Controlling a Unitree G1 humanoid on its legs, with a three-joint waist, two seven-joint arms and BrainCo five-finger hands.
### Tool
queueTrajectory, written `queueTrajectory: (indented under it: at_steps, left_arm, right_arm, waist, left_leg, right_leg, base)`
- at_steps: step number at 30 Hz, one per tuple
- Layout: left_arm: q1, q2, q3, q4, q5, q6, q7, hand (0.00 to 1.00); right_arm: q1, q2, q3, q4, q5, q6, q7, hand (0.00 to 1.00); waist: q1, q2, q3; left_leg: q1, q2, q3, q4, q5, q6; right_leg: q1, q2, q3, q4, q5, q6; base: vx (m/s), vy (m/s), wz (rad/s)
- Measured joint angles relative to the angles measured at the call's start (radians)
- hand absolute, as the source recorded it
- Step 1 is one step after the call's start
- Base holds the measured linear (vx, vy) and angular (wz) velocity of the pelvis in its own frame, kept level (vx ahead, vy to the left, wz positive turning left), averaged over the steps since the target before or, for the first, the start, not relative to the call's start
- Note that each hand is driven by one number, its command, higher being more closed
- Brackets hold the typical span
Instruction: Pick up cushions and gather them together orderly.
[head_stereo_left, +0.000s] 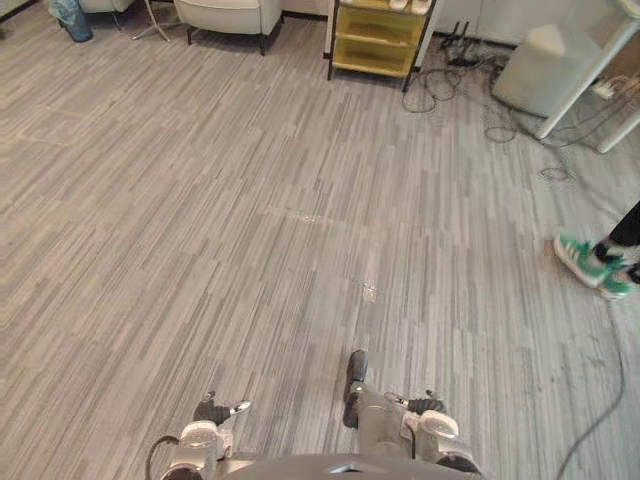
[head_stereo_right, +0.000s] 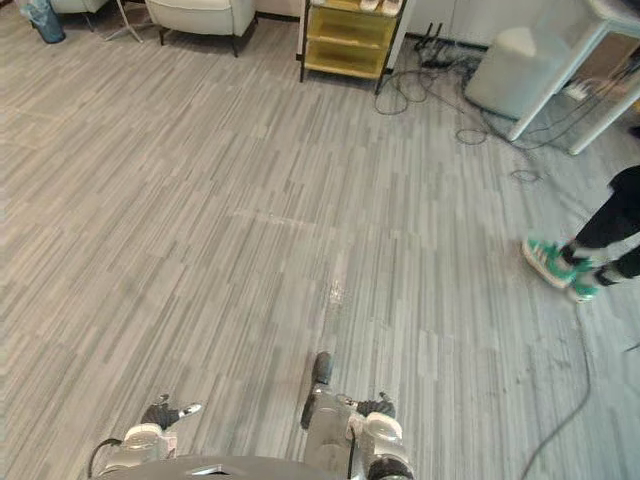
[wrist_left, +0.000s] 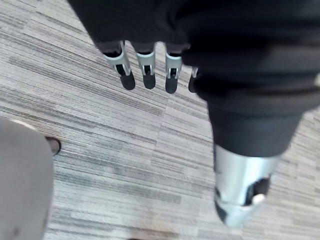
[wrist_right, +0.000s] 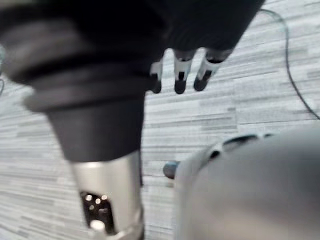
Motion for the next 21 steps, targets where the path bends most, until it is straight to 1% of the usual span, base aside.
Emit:
queueTrajectory:
  at_steps: [1, 2, 3, 4, 5, 6, 7, 8, 9, 10, 11, 12, 13, 14, 15, 16, 17, 18, 19, 21]
  left_arm:
    - [0.000, -0.006, 0.000, 0.007, 0.000, -0.001, 0.000, 0.00]
    - [0.002, -0.010, -0.001, 0.015, 0.000, 0.000, -0.001, 0.00]
    - [0.001, -0.010, -0.002, 0.015, 0.000, -0.001, -0.001, 0.00]
    - [0.001, -0.010, -0.001, 0.015, 0.000, -0.001, -0.003, 0.00]
    - [0.001, -0.009, 0.002, 0.011, 0.000, -0.002, -0.009, 0.00]
    - [0.002, -0.006, 0.000, 0.007, 0.001, -0.003, -0.010, 0.00]
    - [0.003, -0.006, -0.001, 0.006, 0.002, -0.004, -0.011, 0.00]
    - [0.005, -0.005, -0.002, 0.002, -0.001, -0.007, -0.020, 0.00]
    - [0.006, -0.003, -0.003, -0.009, 0.000, -0.012, -0.022, 0.00]
    - [0.012, -0.001, -0.002, -0.029, -0.001, -0.017, -0.023, 0.00]
    - [0.018, 0.000, -0.001, -0.040, -0.001, -0.019, -0.023, 0.00]
    - [0.025, 0.000, -0.001, -0.063, -0.001, -0.023, -0.023, 0.00]
    - [0.024, 0.001, -0.001, -0.069, -0.001, -0.027, -0.023, 0.00]
    - [0.022, 0.003, -0.001, -0.071, -0.001, -0.029, -0.022, 0.00]
    - [0.022, 0.005, -0.007, -0.081, -0.001, -0.029, -0.021, 0.00]
    - [0.024, 0.000, -0.014, -0.084, -0.001, -0.029, -0.020, 0.00]
    - [0.025, -0.008, -0.010, -0.084, -0.003, -0.029, -0.020, 0.00]
    - [0.023, 0.006, -0.011, -0.082, -0.001, -0.029, -0.018, 0.00]
    - [0.024, 0.010, -0.007, -0.084, -0.002, -0.029, -0.018, 0.00]
    - [0.023, 0.014, 0.020, -0.091, -0.002, -0.029, -0.018, 0.00]
  right_arm:
    - [-0.003, -0.008, 0.000, 0.002, -0.001, 0.000, 0.000, 0.00]
    - [-0.006, -0.012, 0.000, 0.003, -0.001, 0.001, 0.001, 0.00]
    - [-0.006, -0.012, -0.001, 0.007, -0.001, 0.001, 0.001, 0.00]
    - [-0.005, -0.012, -0.008, 0.019, -0.001, 0.001, 0.001, 0.00]
    - [-0.005, -0.013, -0.008, 0.037, -0.001, 0.001, 0.000, 0.00]
    - [0.009, -0.016, 0.017, 0.039, -0.001, 0.002, 0.001, 0.00]
    - [0.015, -0.016, 0.028, 0.039, -0.002, 0.002, 0.001, 0.00]
    - [0.026, -0.020, 0.038, 0.040, -0.001, 0.001, 0.001, 0.00]
    - [0.026, -0.020, 0.040, 0.042, 0.000, 0.003, 0.001, 0.00]
    - [0.028, -0.024, 0.043, 0.051, 0.000, 0.007, 0.001, 0.00]
    - [0.026, -0.026, 0.042, 0.064, 0.000, 0.008, 0.000, 0.00]
    - [0.022, -0.030, 0.040, 0.082, 0.001, 0.010, -0.001, 0.00]
    - [0.020, -0.029, 0.039, 0.082, 0.001, 0.012, -0.002, 0.00]
    - [0.019, -0.027, 0.034, 0.082, 0.001, 0.014, -0.002, 0.00]
    - [0.016, -0.020, 0.016, 0.078, 0.001, 0.017, -0.003, 0.00]
    - [0.021, -0.027, 0.012, 0.073, 0.001, 0.017, -0.003, 0.00]
    - [0.023, -0.036, 0.013, 0.073, 0.001, 0.016, -0.004, 0.00]
    - [0.026, -0.017, 0.026, 0.070, 0.001, 0.017, -0.004, 0.00]
    - [0.028, -0.001, 0.025, 0.053, 0.001, 0.018, -0.006, 0.00]
    - [0.041, 0.017, 0.025, 0.036, 0.001, 0.017, -0.005, 0.00]
  waist:
    - [0.001, 0.015, -0.004]
    - [-0.001, 0.034, -0.010]
    - [-0.001, 0.036, -0.011]
    - [0.000, 0.045, -0.012]
    - [0.000, 0.051, -0.010]
    - [0.001, 0.058, -0.015]
    - [0.004, 0.058, -0.014]
    - [0.005, 0.068, -0.019]
    - [0.008, 0.079, -0.021]
    - [0.018, 0.069, -0.014]
    - [0.026, 0.069, -0.014]
    - [0.039, 0.074, -0.012]
    - [0.045, 0.077, -0.009]
    - [0.052, 0.076, -0.007]
    - [0.057, 0.075, -0.004]
    - [0.057, 0.091, -0.007]
    - [0.062, 0.095, -0.009]
    - [0.070, 0.061, -0.016]
    - [0.077, 0.052, -0.016]
    - [0.094, 0.034, -0.015]
  left_leg:
    - [-0.004, 0.017, -0.017, 0.021, 0.008, -0.007]
    - [-0.025, 0.048, -0.047, 0.093, 0.030, -0.035]
    - [-0.041, 0.059, -0.065, 0.149, 0.049, -0.046]
    - [-0.070, 0.076, -0.091, 0.242, 0.088, -0.067]
    - [-0.122, 0.089, -0.116, 0.382, 0.171, -0.079]
    - [-0.198, 0.102, -0.130, 0.573, 0.372, -0.103]
    - [-0.235, 0.109, -0.121, 0.659, 0.357, -0.108]
    - [-0.309, 0.127, -0.084, 0.806, 0.281, -0.082]
    - [-0.361, 0.137, -0.040, 0.891, 0.219, -0.055]
    - [-0.424, 0.134, 0.012, 0.948, 0.155, -0.030]
    - [-0.452, 0.130, 0.039, 0.955, 0.124, -0.028]
    - [-0.513, 0.121, 0.071, 0.927, 0.067, -0.024]
    - [-0.554, 0.100, 0.071, 0.857, 0.032, -0.028]
    - [-0.576, 0.085, 0.072, 0.775, 0.019, -0.031]
    - [-0.603, 0.056, 0.067, 0.579, 0.018, -0.033]
    - [-0.597, 0.035, 0.041, 0.297, 0.111, -0.039]
    - [-0.580, 0.026, 0.056, 0.273, 0.168, -0.022]
    - [-0.546, -0.013, 0.101, 0.200, 0.169, -0.023]
    - [-0.534, -0.019, 0.124, 0.180, 0.169, -0.025]
    - [-0.537, -0.031, 0.149, 0.209, 0.153, 0.005]
  right_leg:
    - [-0.007, 0.009, -0.008, 0.034, -0.028, -0.021]
    - [-0.005, 0.032, -0.021, 0.082, -0.085, -0.036]
    - [0.004, 0.045, -0.029, 0.097, -0.109, -0.042]
    - [0.034, 0.065, -0.040, 0.095, -0.135, -0.051]
    - [0.083, 0.085, -0.050, 0.076, -0.152, -0.057]
    - [0.173, 0.109, -0.045, 0.019, -0.165, -0.075]
    - [0.204, 0.120, -0.041, -0.006, -0.173, -0.084]
    - [0.256, 0.136, -0.031, -0.049, -0.178, -0.090]
    - [0.304, 0.148, -0.019, -0.086, -0.180, -0.090]
    - [0.366, 0.153, 0.004, -0.135, -0.180, -0.088]
    - [0.393, 0.153, 0.020, -0.152, -0.180, -0.087]
    - [0.439, 0.147, 0.037, -0.175, -0.172, -0.074]
    - [0.470, 0.137, 0.057, -0.191, -0.170, -0.066]
    - [0.487, 0.127, 0.071, -0.199, -0.174, -0.056]
    - [0.508, 0.102, 0.098, -0.205, -0.195, -0.018]
    - [0.517, 0.089, 0.112, -0.203, -0.238, 0.019]
    - [0.525, 0.083, 0.129, -0.197, -0.248, 0.042]
    - [0.524, 0.051, 0.137, -0.192, -0.248, 0.037]
    - [0.519, 0.061, 0.129, -0.179, -0.251, 0.027]
    - [0.541, 0.079, 0.118, -0.211, -0.240, -0.003]
  base:
    - [0.42, -0.197, -0.05]
    - [0.52, -0.252, -0.05]
    - [0.61, -0.284, -0.03]
    - [0.38, -0.179, -0.02]
    - [0.57, -0.187, -0.12]
    - [0.49, -0.094, -0.15]
    - [0.59, -0.070, -0.22]
    - [0.49, -0.012, -0.17]
    - [0.56, -0.006, -0.30]
    - [0.45, 0.016, -0.35]
    - [0.42, 0.056, -0.60]
    - [0.40, 0.114, -0.65]
    - [0.39, 0.147, -0.69]
    - [0.39, 0.217, -0.63]
    - [0.35, 0.283, -0.58]
    - [0.32, 0.312, -0.51]
    - [0.40, 0.355, -0.32]
    - [0.44, 0.260, -0.18]
    - [0.47, 0.205, -0.13]
    - [0.30, 0.065, -0.22]
